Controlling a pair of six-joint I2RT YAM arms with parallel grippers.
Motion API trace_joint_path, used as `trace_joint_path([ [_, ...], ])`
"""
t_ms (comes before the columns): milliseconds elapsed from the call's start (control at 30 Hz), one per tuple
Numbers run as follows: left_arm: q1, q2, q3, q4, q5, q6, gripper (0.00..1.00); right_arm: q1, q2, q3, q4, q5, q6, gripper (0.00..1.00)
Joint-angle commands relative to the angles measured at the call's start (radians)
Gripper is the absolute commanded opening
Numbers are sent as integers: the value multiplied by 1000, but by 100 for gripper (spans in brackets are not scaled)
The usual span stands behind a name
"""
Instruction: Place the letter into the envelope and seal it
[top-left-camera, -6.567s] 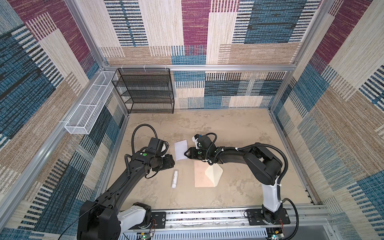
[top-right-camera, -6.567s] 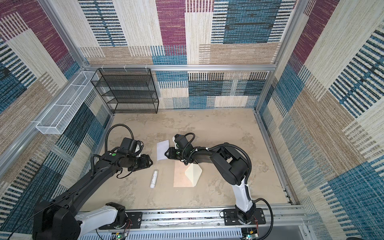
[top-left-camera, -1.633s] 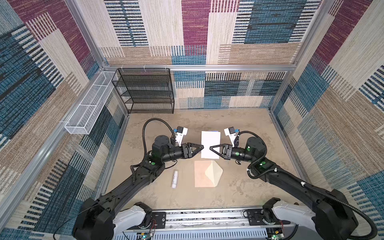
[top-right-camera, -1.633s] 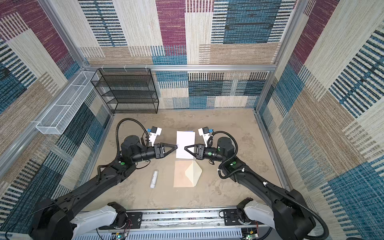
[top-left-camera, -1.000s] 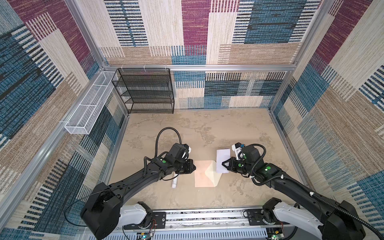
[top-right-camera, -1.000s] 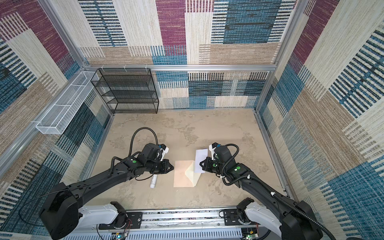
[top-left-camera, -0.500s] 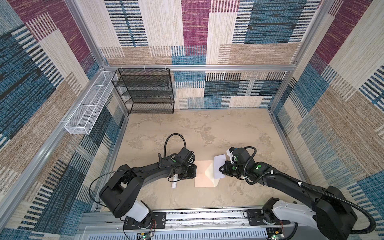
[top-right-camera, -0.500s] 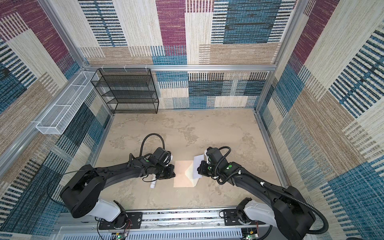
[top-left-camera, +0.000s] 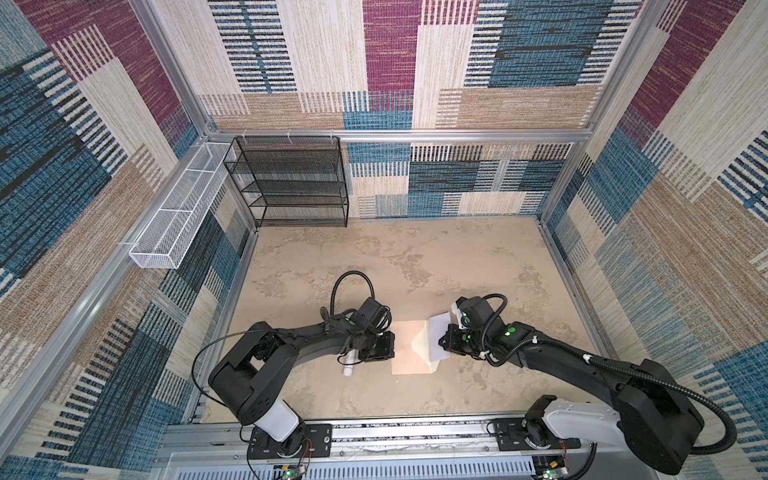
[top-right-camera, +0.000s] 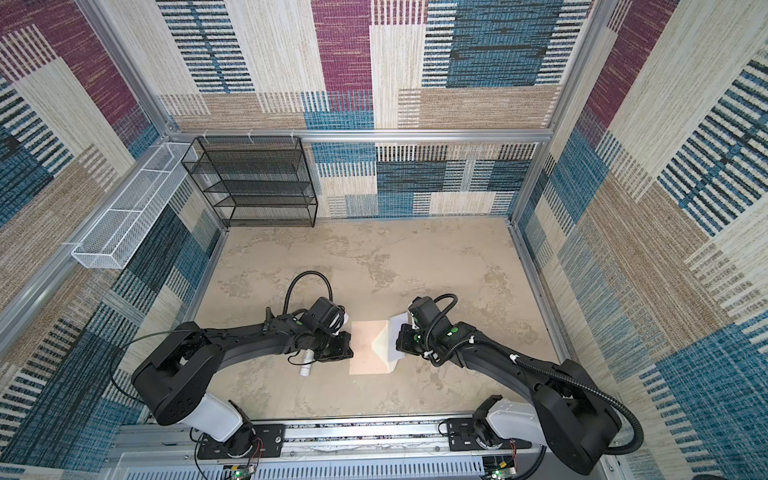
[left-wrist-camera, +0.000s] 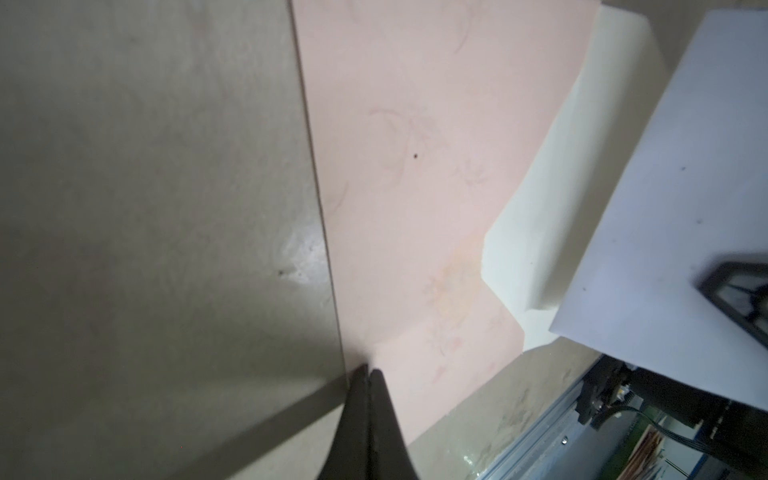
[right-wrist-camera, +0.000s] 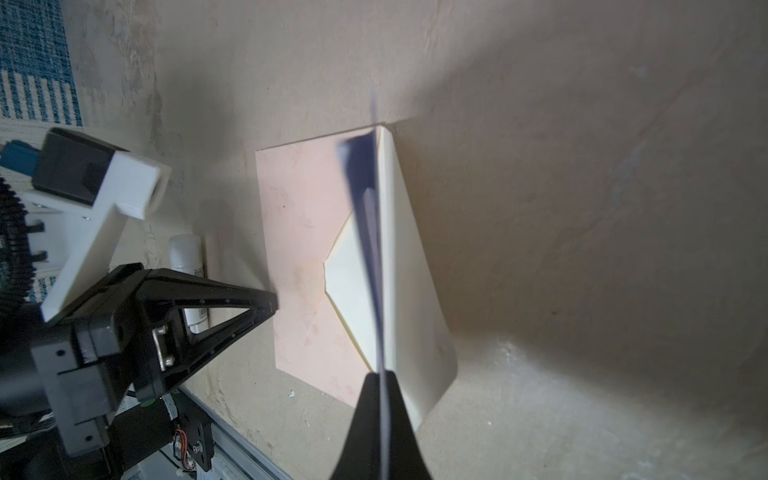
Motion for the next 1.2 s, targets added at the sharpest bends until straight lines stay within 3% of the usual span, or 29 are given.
trace_joint_path([
  [0, 0, 12, -7, -15, -17, -9, 0, 2, 17, 1, 3, 14, -20, 0],
  [433, 0, 39, -10, -24, -16, 11, 0, 2, 82, 37, -60, 106, -95, 0],
  [967, 0, 79, 5, -20, 1, 17, 0, 2, 121, 29, -48, 86, -142, 0],
  [1167, 0, 85, 9, -26, 2, 21, 0, 2, 105, 43, -86, 100, -135, 18],
])
